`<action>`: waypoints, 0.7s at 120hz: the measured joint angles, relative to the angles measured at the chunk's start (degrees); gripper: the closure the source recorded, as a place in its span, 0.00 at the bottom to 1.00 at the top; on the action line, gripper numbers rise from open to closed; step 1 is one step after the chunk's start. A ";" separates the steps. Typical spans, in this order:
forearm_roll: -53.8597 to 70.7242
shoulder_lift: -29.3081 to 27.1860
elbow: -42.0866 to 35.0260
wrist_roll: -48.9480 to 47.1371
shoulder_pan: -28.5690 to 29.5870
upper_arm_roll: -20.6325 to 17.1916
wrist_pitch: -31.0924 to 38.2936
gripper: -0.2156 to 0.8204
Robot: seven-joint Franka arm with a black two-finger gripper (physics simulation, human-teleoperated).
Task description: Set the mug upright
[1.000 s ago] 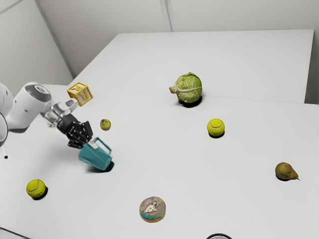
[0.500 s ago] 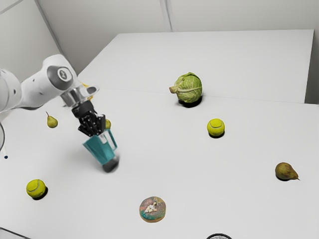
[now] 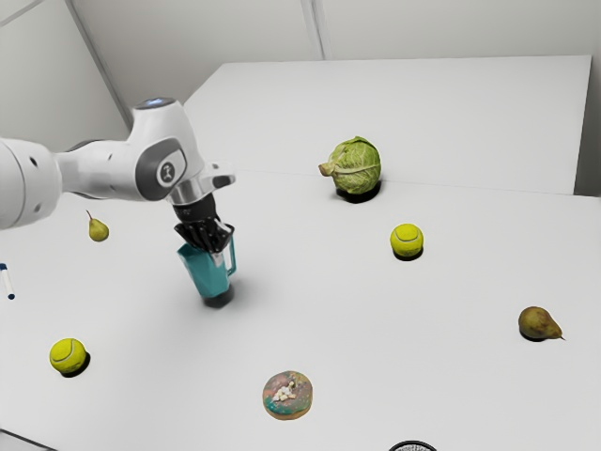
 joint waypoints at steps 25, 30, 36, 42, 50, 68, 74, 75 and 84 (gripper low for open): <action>2.35 -1.91 -2.24 -5.48 -0.10 -1.42 3.79 0.97; 2.67 -2.09 -2.69 -6.41 0.01 -1.74 4.61 0.97; 3.34 -2.16 -3.33 -7.46 0.08 -2.15 5.86 0.97; 3.82 -2.19 -3.96 -8.41 -0.03 -2.40 7.20 0.97; 4.25 -2.20 -4.42 -9.59 -0.06 -2.82 8.75 0.97; 4.78 -2.14 -4.93 -11.95 -0.12 -3.70 11.47 0.97; 4.85 -2.00 -5.19 -12.65 -0.19 -3.87 12.19 0.97; 4.86 -1.97 -5.26 -12.77 -0.20 -3.90 12.30 0.97; 4.92 -1.70 -5.75 -13.83 -0.11 -4.26 13.12 0.97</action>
